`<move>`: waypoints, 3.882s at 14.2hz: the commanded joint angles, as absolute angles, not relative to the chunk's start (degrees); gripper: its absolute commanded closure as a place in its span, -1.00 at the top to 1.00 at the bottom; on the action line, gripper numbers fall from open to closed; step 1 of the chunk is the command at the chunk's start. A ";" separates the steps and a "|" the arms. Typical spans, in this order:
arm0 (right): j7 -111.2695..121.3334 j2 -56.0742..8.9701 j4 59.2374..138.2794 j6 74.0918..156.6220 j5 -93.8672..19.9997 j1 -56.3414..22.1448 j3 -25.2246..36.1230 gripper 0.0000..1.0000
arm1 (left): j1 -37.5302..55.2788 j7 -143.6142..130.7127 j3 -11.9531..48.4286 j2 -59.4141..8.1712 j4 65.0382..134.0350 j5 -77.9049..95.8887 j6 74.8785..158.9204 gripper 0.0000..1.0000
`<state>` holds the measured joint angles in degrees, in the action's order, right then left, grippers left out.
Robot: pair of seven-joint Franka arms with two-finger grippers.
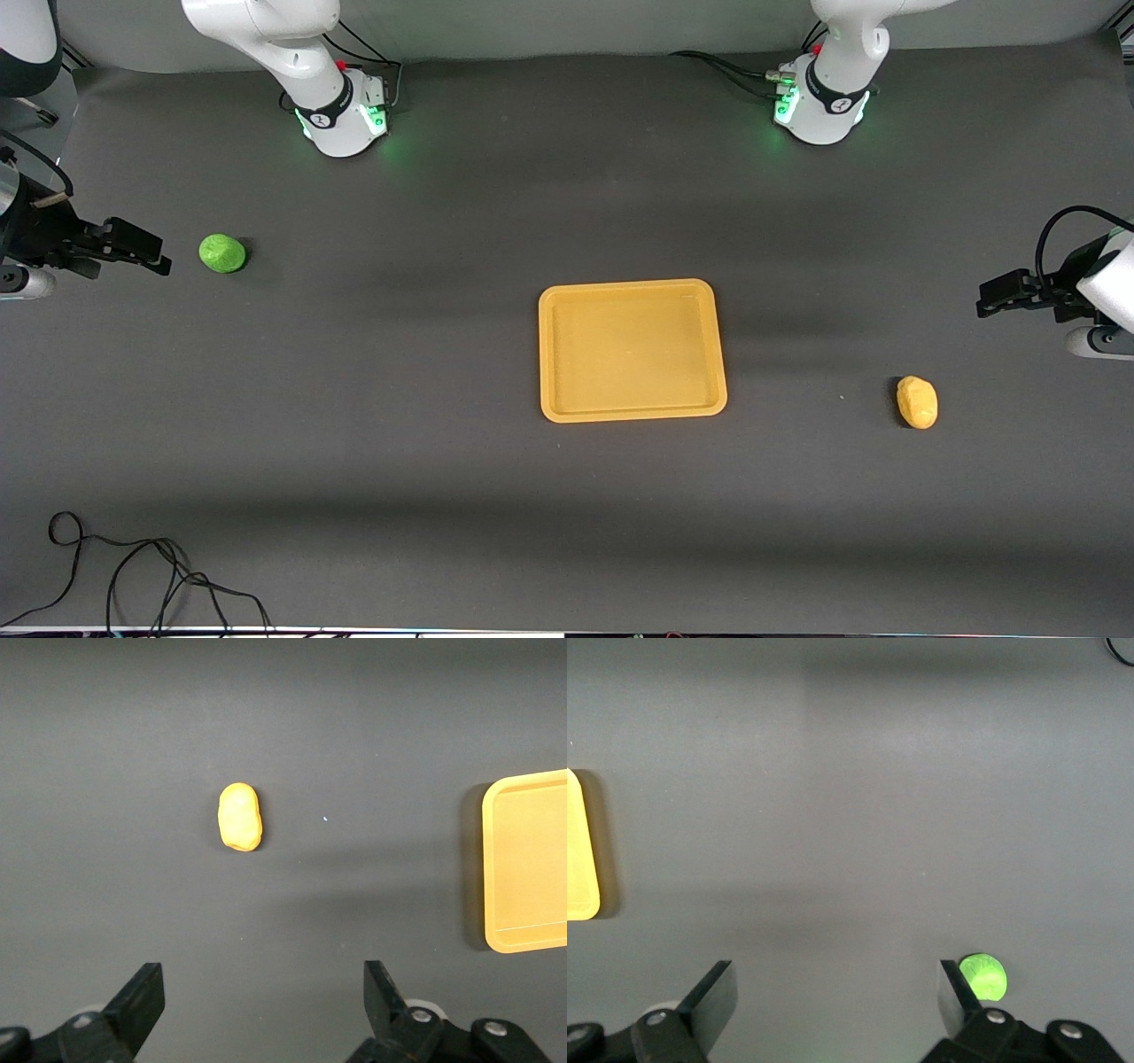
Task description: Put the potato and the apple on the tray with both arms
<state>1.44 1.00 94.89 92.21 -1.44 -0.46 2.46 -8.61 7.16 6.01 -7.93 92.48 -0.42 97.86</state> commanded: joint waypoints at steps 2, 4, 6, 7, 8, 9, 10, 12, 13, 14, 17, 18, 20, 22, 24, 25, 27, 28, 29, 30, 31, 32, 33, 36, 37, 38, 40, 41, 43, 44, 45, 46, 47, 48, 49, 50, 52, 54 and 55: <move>2.64 0.70 93.96 91.58 -2.37 -0.44 2.46 1.00 | -8.70 7.73 5.98 -8.44 91.76 -0.70 99.14 1.00; 2.72 0.70 93.96 91.58 -2.20 -0.44 2.46 1.00 | -8.79 7.82 5.98 -8.44 92.11 -0.70 98.88 1.00; 2.81 0.62 93.96 91.58 -2.20 -0.44 2.46 1.00 | -9.66 8.69 5.89 -8.70 92.90 -0.70 98.79 1.00; 2.73 0.53 93.96 91.58 -2.11 -0.44 2.46 1.00 | -12.02 11.14 5.98 -8.96 94.12 -0.70 99.31 1.00; 2.72 0.53 93.96 91.58 -2.11 -0.44 2.46 1.00 | -13.43 14.03 5.98 -9.49 94.74 -0.44 100.19 1.00; 2.72 0.53 93.87 91.67 -2.11 -0.44 2.46 1.00 | -14.49 14.58 5.98 -10.88 95.01 -0.27 101.94 1.00; 2.81 0.44 93.87 91.84 -2.11 -0.44 2.46 1.00 | -15.11 14.50 5.89 -13.07 95.10 -0.26 103.61 1.00; 3.16 0.44 93.87 91.93 -2.11 -0.44 2.46 1.00 | -15.12 14.33 5.89 -17.38 96.84 -0.26 108.08 1.00; 3.25 0.44 93.87 91.93 -2.11 -0.35 2.46 1.00 | -14.60 13.54 5.98 -18.45 100.07 -0.18 112.19 1.00; 3.25 0.44 93.87 92.02 -2.02 -0.44 2.46 1.00 | -14.42 12.23 6.15 -17.93 105.76 -0.18 118.76 1.00; 3.52 0.44 93.96 92.28 -1.85 -0.44 2.46 1.00 | -14.41 11.08 6.33 -21.24 113.73 0.09 132.96 1.00; 3.52 0.44 94.04 92.55 -1.85 -0.44 2.46 1.00 | -14.24 10.99 6.24 -23.53 112.86 0.09 134.37 1.00; 3.60 0.61 94.31 92.90 -1.85 -0.44 2.46 1.00 | -13.89 11.33 6.33 -27.75 109.27 -0.09 135.18 1.00; 3.86 0.88 94.83 93.07 -0.63 -0.44 2.46 1.00 | -13.80 12.21 6.33 -32.05 105.76 -0.70 135.44 1.00; 7.10 1.93 97.46 94.56 1.93 -0.27 2.98 1.00 | -13.80 12.30 6.33 -36.19 103.19 -0.88 135.61 0.98; 8.42 3.15 99.30 95.09 2.02 -0.26 5.25 1.00 | -13.80 12.22 6.33 -37.34 101.88 -0.79 136.83 0.69; 14.90 7.62 105.61 98.59 2.02 -0.44 10.26 1.00 | -13.62 11.34 6.33 -39.28 97.23 -0.70 135.72 0.43; 17.55 10.34 109.21 100.35 2.11 -0.44 12.55 1.00 | -13.28 11.34 6.33 -38.85 96.51 -0.62 134.05 -0.28; 19.14 13.07 112.12 100.98 2.89 -0.44 14.92 1.00 | -13.27 11.08 6.50 -38.33 95.63 -0.27 130.73 -0.78; 19.60 15.53 114.93 101.07 4.73 -0.44 16.94 1.00 | -12.92 10.55 6.50 -38.15 94.32 0.08 127.74 -0.82; 19.95 18.43 117.92 101.51 5.88 -0.53 18.96 1.00 | -11.88 8.37 6.50 -37.97 93.00 0.09 125.27 -0.81; 20.73 21.33 121.17 102.38 6.50 -0.44 20.72 1.00 | -10.56 4.78 6.50 -37.01 92.38 -0.09 123.07 -0.81; 21.18 24.49 124.77 103.18 7.55 -0.53 22.40 1.00 | -8.28 0.48 6.50 -35.70 92.37 -0.26 121.05 -0.81; 21.27 30.40 130.50 102.92 9.58 -0.35 25.31 1.00 | -0.64 -11.56 6.59 -32.18 92.37 -0.18 116.47 -0.80; 21.27 32.06 132.08 102.66 10.28 -0.09 25.57 1.00 | 2.34 -14.47 6.59 -31.30 92.37 -0.18 115.93 -0.80; 21.27 33.30 133.32 102.57 11.15 -0.09 25.66 1.00 | 4.81 -16.50 6.59 -30.77 92.46 -0.09 115.75 -0.80; 21.18 34.54 136.04 102.83 11.51 0.09 26.88 1.00 | 9.82 -20.37 6.59 -30.41 92.98 0.09 115.75 -0.80; 21.18 34.71 137.27 103.44 11.51 0.09 27.68 1.00 | 12.37 -21.35 6.59 -30.32 94.21 0.09 115.75 -0.79; 21.18 34.72 140.17 106.77 11.51 0.09 29.00 1.00 | 16.50 -24.50 6.59 -30.23 98.33 0.26 117.24 -0.79; 21.18 34.72 142.01 108.88 11.60 0.09 30.05 1.00 | 18.18 -25.91 6.59 -30.41 99.92 0.44 118.03 -0.79; 21.18 34.54 144.12 111.33 12.47 0.09 31.19 1.00 | 18.80 -26.10 6.94 -30.58 101.93 1.66 120.04 -0.78; 21.18 34.02 146.23 114.84 13.35 -0.09 32.85 1.00 | 18.90 -26.02 7.55 -30.67 103.78 3.93 122.93 -0.77; 21.27 32.97 148.51 119.05 13.53 -0.52 34.96 1.00 | 18.90 -25.32 7.91 -30.85 104.84 5.35 125.13 -0.74; 21.44 30.70 150.36 123.62 13.54 -0.70 37.07 1.00 | 18.98 -25.31 8.26 -31.20 104.94 5.54 125.77 -0.74; 22.23 27.37 151.25 127.84 13.54 -0.79 38.57 1.00 | 19.07 -25.31 8.44 -31.72 104.94 5.71 125.95 -0.69; 22.85 23.59 152.04 132.14 13.45 -0.97 39.54 1.00 | 19.25 -25.31 8.70 -32.16 104.77 5.71 126.21 -0.65; 22.94 18.74 155.11 141.19 13.27 -1.14 40.25 1.00 | 19.16 -25.31 8.79 -33.22 104.68 5.71 128.05 -0.18; 22.85 13.92 157.67 149.20 13.01 -1.41 40.52 1.00 | 19.16 -25.31 8.79 -33.66 104.07 5.63 128.23 0.54; 22.76 10.84 157.85 152.20 12.83 -1.41 40.60 1.00 | 19.25 -25.31 8.79 -33.66 103.89 5.63 128.32 0.86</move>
<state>22.03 16.81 157.53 146.47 12.74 -0.63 39.89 19.12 -25.36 8.72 -33.51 104.43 5.14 127.86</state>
